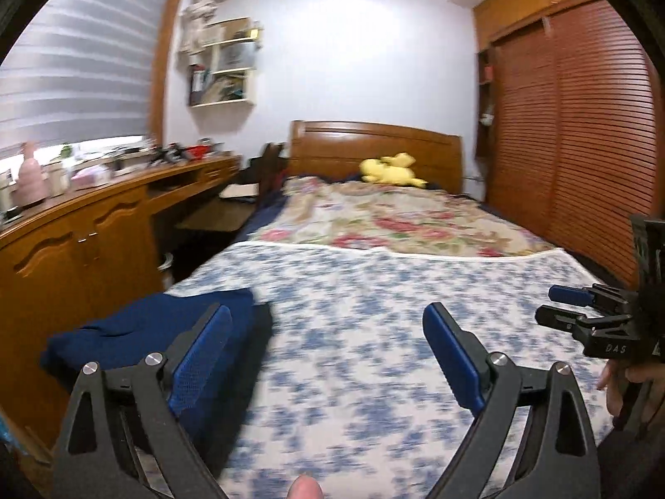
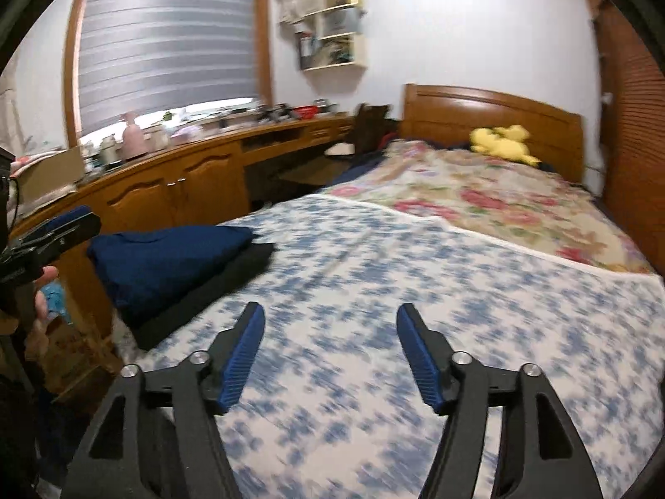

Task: Fold large clothes

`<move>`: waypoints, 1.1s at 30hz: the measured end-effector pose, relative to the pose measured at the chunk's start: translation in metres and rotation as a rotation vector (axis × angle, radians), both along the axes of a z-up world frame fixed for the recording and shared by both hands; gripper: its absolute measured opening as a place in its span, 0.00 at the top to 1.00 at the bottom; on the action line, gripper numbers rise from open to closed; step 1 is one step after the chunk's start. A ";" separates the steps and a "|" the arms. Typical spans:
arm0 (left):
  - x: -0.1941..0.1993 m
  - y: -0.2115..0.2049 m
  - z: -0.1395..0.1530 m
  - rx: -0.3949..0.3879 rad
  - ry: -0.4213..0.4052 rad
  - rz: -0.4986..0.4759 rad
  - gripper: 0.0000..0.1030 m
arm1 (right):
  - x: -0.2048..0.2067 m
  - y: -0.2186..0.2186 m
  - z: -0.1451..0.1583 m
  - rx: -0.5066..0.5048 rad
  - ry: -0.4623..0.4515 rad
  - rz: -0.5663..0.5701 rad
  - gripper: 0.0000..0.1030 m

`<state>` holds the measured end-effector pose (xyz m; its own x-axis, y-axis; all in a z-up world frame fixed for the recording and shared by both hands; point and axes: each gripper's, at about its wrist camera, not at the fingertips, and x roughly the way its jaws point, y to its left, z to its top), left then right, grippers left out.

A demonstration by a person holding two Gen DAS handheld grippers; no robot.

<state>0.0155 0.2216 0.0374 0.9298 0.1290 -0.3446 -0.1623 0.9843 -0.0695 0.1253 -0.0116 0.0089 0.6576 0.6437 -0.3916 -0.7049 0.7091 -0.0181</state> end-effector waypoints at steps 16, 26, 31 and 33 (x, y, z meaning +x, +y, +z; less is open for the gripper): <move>0.010 -0.159 -0.022 -0.019 0.066 -0.233 0.09 | -0.093 -0.112 -0.016 0.069 -0.032 -0.293 0.28; 0.005 -0.186 -0.024 -0.019 0.080 -0.272 0.09 | -0.111 -0.137 -0.026 0.097 -0.049 -0.343 0.28; 0.003 -0.189 -0.023 -0.013 0.079 -0.269 0.09 | -0.108 -0.138 -0.032 0.109 -0.047 -0.345 0.28; 0.003 -0.189 -0.023 -0.012 0.079 -0.266 0.09 | -0.109 -0.138 -0.032 0.109 -0.051 -0.344 0.28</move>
<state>0.0183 0.0328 0.0143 0.9006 -0.1205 -0.4177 0.0960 0.9922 -0.0792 0.0159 -0.1499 -0.0232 0.8599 0.4174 -0.2938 -0.4246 0.9044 0.0422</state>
